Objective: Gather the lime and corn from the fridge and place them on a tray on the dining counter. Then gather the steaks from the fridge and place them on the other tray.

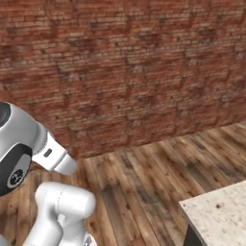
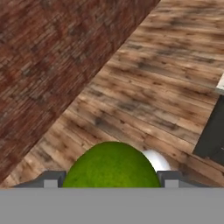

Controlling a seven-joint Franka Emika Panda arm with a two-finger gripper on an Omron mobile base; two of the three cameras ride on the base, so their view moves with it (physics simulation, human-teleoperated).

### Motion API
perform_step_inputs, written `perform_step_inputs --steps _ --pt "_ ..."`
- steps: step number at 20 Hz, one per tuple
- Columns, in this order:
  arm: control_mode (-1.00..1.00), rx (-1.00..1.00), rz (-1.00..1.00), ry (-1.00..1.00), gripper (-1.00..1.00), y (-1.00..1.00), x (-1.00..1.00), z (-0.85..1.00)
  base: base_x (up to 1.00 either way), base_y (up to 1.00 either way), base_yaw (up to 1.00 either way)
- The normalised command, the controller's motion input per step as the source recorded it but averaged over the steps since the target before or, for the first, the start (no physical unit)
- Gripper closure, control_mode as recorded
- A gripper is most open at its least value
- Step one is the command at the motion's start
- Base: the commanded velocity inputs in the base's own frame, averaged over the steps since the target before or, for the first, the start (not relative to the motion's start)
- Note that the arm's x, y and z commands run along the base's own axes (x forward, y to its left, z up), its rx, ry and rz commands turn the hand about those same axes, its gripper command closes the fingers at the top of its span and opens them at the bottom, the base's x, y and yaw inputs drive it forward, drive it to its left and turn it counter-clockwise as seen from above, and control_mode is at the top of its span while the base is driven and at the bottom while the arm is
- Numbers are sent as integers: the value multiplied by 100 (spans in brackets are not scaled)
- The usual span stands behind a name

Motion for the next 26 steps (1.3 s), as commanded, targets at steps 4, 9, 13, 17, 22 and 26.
perform_step_inputs --steps 4,9,13,17,22,26 --pt "100 0 0 0 100 0 0 0 78 19 -46" --pt "100 0 0 0 100 0 0 0 69 7 -48" --pt "100 0 0 0 100 0 0 0 67 4 -48" --pt "100 0 0 0 100 0 0 0 67 5 -47" --pt "100 0 0 0 100 0 0 0 66 36 -48" --pt "100 0 0 0 100 0 0 0 71 56 -46"
